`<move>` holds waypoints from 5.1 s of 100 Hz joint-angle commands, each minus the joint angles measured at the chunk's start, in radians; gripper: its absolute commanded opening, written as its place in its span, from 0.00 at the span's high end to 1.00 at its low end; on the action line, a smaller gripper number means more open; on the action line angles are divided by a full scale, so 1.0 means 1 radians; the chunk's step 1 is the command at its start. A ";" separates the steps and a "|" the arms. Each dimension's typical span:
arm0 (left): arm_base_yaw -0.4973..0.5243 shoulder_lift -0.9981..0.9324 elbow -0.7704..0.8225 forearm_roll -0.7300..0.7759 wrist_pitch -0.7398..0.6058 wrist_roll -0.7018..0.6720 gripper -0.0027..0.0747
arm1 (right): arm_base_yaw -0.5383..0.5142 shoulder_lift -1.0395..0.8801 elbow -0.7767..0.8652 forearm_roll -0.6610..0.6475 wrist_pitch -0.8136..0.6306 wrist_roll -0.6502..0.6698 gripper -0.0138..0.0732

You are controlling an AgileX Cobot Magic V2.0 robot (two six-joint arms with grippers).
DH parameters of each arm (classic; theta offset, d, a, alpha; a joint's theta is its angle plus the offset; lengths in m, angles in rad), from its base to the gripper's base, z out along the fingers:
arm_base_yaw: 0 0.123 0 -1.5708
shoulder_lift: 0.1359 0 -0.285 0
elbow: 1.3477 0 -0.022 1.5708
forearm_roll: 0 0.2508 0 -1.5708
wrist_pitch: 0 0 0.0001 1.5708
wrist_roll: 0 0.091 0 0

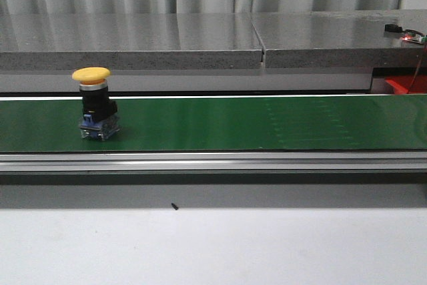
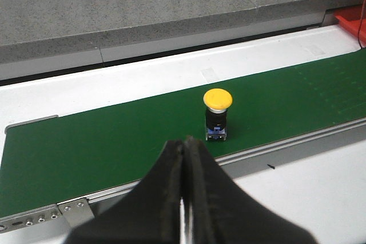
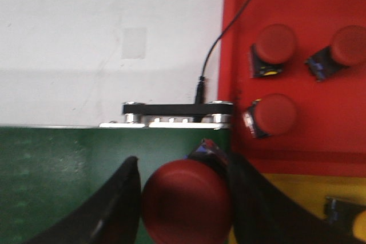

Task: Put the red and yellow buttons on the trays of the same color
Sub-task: 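Carry the red button into the red tray with the right gripper, then open the right gripper and move it back over the belt, then lower the right gripper onto the yellow button and close it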

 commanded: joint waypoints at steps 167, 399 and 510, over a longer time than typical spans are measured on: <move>-0.007 0.009 -0.023 -0.019 -0.069 -0.008 0.99 | -0.261 0.368 -0.032 0.209 -0.387 -0.002 0.54; -0.007 0.009 -0.023 -0.019 -0.069 -0.008 0.99 | 0.312 -0.256 0.411 0.339 0.003 -0.398 0.15; -0.007 0.009 -0.023 -0.019 -0.069 -0.008 0.99 | 0.392 -0.005 0.408 0.629 -0.256 -0.768 0.51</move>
